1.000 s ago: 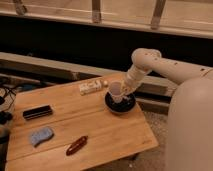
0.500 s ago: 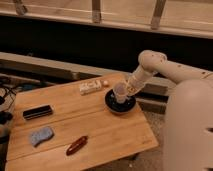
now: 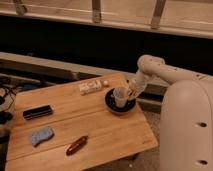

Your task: Place the ceramic cup in the ceramic bowl

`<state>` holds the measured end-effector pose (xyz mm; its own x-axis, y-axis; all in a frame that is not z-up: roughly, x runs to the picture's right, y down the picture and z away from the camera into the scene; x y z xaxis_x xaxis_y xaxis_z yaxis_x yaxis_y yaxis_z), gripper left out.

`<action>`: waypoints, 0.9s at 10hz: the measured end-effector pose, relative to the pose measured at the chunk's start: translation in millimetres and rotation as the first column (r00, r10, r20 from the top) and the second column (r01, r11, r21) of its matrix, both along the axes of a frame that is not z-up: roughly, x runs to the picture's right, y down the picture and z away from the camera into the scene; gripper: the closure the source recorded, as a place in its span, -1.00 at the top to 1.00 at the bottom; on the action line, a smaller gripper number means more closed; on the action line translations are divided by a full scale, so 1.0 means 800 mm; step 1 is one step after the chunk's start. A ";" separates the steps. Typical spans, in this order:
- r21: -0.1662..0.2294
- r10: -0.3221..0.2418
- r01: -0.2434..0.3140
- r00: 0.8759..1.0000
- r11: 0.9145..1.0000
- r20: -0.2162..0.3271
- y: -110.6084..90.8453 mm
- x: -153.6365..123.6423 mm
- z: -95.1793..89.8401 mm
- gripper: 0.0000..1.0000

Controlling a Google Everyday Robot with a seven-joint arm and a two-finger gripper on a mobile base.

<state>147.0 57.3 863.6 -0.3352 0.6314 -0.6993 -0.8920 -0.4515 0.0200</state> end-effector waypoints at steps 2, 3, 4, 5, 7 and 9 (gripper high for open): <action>0.003 -0.027 0.027 1.000 1.000 0.013 -0.009 -0.006 -0.013 -0.81; -0.001 -0.026 0.026 1.000 1.000 0.009 -0.012 -0.003 -0.017 -0.60; -0.008 -0.024 0.024 1.000 1.000 0.001 -0.008 0.001 -0.016 -0.36; -0.011 -0.032 0.032 0.999 0.999 0.003 -0.005 0.000 -0.013 -0.20; -0.008 -0.061 0.062 0.998 0.998 0.020 -0.008 -0.007 -0.016 0.21; -0.011 -0.064 0.064 0.998 0.998 0.016 -0.010 -0.005 -0.022 0.64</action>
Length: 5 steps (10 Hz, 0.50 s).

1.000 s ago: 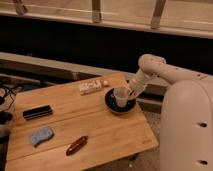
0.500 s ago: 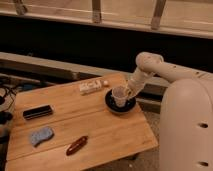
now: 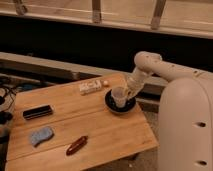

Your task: Place the ceramic cup in the ceramic bowl

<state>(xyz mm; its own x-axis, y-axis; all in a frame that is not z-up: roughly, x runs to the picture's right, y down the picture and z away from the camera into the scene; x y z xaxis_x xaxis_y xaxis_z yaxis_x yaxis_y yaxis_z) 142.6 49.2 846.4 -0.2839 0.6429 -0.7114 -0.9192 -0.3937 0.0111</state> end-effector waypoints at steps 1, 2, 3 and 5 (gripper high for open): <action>-0.001 0.003 -0.003 1.000 1.000 -0.006 0.000 0.002 -0.001 0.80; -0.002 -0.002 0.002 1.000 1.000 -0.007 -0.001 0.002 -0.003 0.84; -0.003 -0.011 0.011 1.000 1.000 -0.002 -0.001 0.001 -0.003 0.84; -0.003 -0.031 0.031 0.999 1.000 0.010 -0.003 -0.004 -0.006 0.84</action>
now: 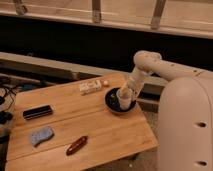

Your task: Place the ceramic cup in the ceramic bowl

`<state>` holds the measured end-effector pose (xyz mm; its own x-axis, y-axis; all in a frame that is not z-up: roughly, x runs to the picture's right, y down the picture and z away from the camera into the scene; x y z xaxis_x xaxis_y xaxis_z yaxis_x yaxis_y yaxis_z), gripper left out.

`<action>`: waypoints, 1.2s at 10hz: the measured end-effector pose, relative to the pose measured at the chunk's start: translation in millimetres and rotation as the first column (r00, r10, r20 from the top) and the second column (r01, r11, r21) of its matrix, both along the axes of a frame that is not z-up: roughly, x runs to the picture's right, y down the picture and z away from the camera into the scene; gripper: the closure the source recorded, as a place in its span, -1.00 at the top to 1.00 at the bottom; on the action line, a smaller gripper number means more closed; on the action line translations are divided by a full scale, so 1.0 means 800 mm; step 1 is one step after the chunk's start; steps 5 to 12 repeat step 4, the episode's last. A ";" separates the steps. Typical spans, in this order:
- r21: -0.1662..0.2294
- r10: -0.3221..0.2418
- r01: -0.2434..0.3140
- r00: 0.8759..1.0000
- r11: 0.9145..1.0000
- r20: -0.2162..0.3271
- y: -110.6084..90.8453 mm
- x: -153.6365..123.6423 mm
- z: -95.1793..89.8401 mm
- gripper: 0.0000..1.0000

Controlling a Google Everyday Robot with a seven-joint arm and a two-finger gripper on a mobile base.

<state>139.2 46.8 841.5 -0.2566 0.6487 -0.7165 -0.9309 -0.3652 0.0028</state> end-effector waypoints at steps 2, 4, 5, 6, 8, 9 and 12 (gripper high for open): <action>-0.002 -0.001 0.001 1.000 1.000 -0.007 0.003 0.004 -0.001 0.84; 0.001 -0.004 0.004 1.000 1.000 -0.013 0.002 0.007 -0.004 0.84; 0.001 -0.004 0.004 1.000 1.000 -0.013 0.002 0.007 -0.004 0.84; 0.001 -0.004 0.004 1.000 1.000 -0.013 0.002 0.007 -0.004 0.84; 0.001 -0.004 0.004 1.000 1.000 -0.013 0.002 0.007 -0.004 0.84; 0.001 -0.004 0.004 1.000 1.000 -0.013 0.002 0.007 -0.004 0.84; 0.001 -0.004 0.004 1.000 1.000 -0.013 0.002 0.007 -0.004 0.84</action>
